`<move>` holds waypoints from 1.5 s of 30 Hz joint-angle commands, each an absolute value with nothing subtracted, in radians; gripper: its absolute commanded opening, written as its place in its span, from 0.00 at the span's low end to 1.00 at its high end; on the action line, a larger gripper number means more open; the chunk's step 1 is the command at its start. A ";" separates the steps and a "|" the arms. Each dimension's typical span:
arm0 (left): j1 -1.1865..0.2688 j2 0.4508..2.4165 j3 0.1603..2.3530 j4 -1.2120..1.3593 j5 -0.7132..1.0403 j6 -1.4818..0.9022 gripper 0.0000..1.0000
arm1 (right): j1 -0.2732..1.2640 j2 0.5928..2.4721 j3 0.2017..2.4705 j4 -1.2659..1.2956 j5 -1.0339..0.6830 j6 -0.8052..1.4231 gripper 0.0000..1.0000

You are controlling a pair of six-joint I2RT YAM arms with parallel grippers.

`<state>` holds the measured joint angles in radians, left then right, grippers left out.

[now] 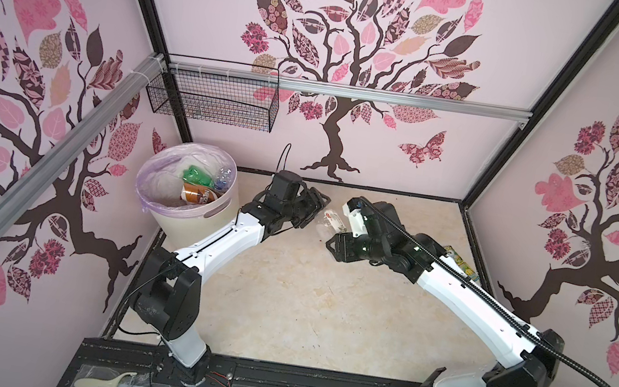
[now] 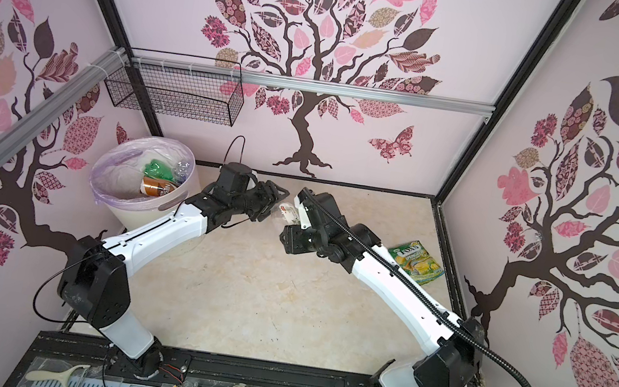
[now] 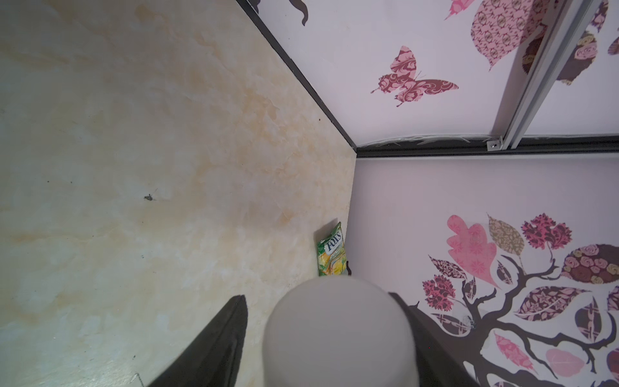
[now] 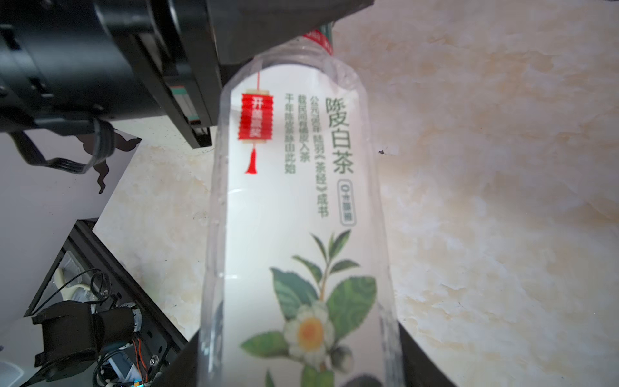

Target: Throw the plastic bottles in the bin

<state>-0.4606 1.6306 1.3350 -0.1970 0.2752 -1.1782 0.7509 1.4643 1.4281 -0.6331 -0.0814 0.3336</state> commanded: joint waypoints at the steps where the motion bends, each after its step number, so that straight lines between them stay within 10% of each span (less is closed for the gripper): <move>1: -0.463 1.627 1.353 -0.172 0.282 -1.163 0.55 | 0.760 1.500 1.479 -0.630 -0.091 0.336 0.54; 12: -0.456 1.614 1.395 -0.244 0.263 -1.100 0.29 | 0.760 1.501 1.468 -0.638 -0.060 0.333 0.68; 20: -0.454 1.609 1.437 -0.330 0.244 -1.033 0.27 | 0.760 1.464 1.438 -0.652 -0.033 0.320 0.99; 45: -0.049 1.509 1.984 -0.735 -0.024 -0.754 0.27 | 0.761 1.641 1.949 -0.693 -0.037 0.269 1.00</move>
<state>-0.1040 1.5482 1.8774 -0.6891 0.0437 -0.8139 0.7597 1.5814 1.8671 -0.6594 -0.0154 0.2840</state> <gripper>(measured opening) 0.428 0.995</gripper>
